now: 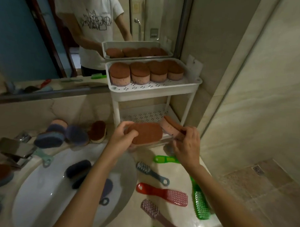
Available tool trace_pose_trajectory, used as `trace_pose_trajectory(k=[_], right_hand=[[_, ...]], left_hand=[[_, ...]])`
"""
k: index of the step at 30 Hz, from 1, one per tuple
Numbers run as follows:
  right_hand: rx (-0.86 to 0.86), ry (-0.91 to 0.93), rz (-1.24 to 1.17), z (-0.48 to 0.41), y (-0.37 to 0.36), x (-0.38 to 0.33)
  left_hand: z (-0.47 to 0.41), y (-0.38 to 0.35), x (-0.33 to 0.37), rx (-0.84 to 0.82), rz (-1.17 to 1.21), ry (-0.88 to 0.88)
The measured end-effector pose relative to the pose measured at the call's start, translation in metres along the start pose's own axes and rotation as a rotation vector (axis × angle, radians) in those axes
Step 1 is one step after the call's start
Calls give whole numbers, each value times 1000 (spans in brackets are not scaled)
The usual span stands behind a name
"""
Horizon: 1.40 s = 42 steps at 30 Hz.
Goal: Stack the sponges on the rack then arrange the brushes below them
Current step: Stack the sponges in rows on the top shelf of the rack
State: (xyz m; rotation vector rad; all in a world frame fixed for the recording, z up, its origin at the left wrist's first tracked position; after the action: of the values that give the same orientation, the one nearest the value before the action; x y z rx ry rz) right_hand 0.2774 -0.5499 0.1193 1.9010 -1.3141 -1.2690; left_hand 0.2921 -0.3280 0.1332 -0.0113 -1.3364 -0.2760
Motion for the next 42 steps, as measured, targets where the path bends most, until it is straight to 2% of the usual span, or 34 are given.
trace_pose_trajectory(k=[4,9,12,15,23,27,30,33,42], right_hand=[[203,5,-161,-31,44,-14],[343,12,-231,-78,84,-33],[298,44,-190,-107,94,-46],[266,127,-75,-128,97,-62],[-121,202,107,-159,57,-70],[-168,161,51,-157,51,-66],[-221,103,-23,-154,47,-59],[-223,76,16,-152,43,-55],[-260,151,89,-150,34,-63]], left_hand=[[5,10,70,3,-15,-200],[4,33,140,158,-1,-413],[-20,45,154,206,-37,-388],[-48,51,146,170,-67,-244],[-75,47,144,59,-418,-71],[-80,47,143,51,-544,-30],[-81,45,141,49,-656,-22],[-80,41,137,55,-767,-58],[-75,23,143,72,-1009,-162]])
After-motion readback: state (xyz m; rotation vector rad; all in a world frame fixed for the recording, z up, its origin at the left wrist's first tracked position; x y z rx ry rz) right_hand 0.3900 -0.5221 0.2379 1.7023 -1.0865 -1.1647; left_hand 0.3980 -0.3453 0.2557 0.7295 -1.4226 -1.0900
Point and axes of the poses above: each hand's wrist, its own z-axis away from the middle knuckle, its own y-axis out of the back of the hand, x = y × z, the point moved 8 cm from there along -z, towards the middle knuckle, and after that the axes turned 11 degrees about -x, right-handed, at the moved point
